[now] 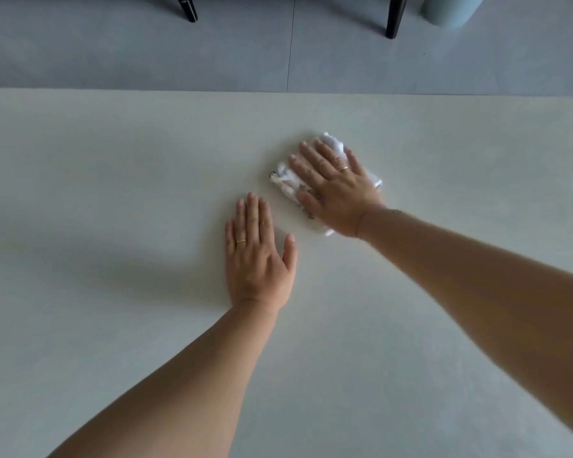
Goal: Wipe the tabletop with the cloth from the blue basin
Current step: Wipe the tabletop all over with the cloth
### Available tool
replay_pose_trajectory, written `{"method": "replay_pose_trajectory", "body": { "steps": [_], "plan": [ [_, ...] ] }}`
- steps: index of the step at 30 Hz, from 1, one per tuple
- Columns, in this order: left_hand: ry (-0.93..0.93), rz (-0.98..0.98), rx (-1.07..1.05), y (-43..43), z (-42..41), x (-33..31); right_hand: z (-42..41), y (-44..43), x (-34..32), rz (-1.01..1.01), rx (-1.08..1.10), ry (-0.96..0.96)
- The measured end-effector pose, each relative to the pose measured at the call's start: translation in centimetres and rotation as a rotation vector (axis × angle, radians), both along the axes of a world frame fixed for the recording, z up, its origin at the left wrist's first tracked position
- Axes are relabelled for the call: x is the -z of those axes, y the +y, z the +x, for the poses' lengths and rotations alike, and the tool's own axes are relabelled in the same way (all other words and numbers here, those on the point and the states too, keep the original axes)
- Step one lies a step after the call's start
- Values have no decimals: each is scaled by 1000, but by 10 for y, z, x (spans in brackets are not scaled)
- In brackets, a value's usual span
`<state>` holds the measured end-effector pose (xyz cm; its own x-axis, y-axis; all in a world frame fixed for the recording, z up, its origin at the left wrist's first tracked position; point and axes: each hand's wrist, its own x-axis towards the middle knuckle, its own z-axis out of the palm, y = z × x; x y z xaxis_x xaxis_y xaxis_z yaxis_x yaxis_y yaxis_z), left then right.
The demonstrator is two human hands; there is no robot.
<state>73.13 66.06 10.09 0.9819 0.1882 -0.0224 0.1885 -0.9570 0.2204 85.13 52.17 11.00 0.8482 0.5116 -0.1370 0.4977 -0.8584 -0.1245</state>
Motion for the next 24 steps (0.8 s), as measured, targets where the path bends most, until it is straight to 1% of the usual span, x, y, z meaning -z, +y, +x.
{"method": "replay_pose_trajectory", "body": {
  "steps": [1, 2, 4, 5, 6, 7, 8, 10, 11, 12, 13, 14, 16, 17, 18, 19, 20, 21, 24],
  "plan": [
    [-1, -1, 0, 0, 0, 0, 13, -15, 1, -16, 18, -9],
    [1, 0, 1, 0, 1, 0, 26, -27, 1, -14, 123, 1],
    [9, 1, 0, 0, 2, 0, 44, -32, 4, 34, 475, 38],
    [12, 1, -1, 0, 2, 0, 47, -20, 5, 54, 619, 37],
    [16, -1, -1, 0, 3, 0, 45, -1, 6, 72, 700, 31],
    [21, -5, -3, -1, 2, -1, 39, 20, 6, 90, 695, 32],
    [26, -9, -6, -1, 2, -1, 31, 40, 6, 105, 599, 31],
    [28, -12, -12, -2, 2, -3, 15, 61, 5, 83, 269, 34],
    [29, -14, -12, -1, 2, -4, 17, 58, 3, 49, 112, 31],
    [32, -16, -9, -1, 2, -4, 28, 47, 1, 22, 4, 19],
    [35, -17, -4, -1, 2, -3, 43, 33, 1, 4, -24, 5],
    [35, -17, 0, -1, 2, -3, 59, 18, 1, 2, 37, -3],
    [36, -17, 3, 0, 3, -3, 88, -7, 1, 26, 354, 44],
    [37, -18, 3, 0, 3, -3, 97, -8, 2, 29, 523, 61],
    [37, -18, 1, 0, 3, -2, 100, 2, 3, 27, 648, 53],
    [41, -16, -2, 0, 3, -2, 98, 19, 3, 31, 710, 43],
    [48, -14, -5, 0, 2, -2, 92, 38, 3, 49, 707, 46],
    [52, -14, -7, 0, 2, -2, 85, 57, 3, 72, 636, 51],
    [46, -16, -16, 0, 1, -3, 67, 84, 5, 67, 234, 44]
  ]
}}
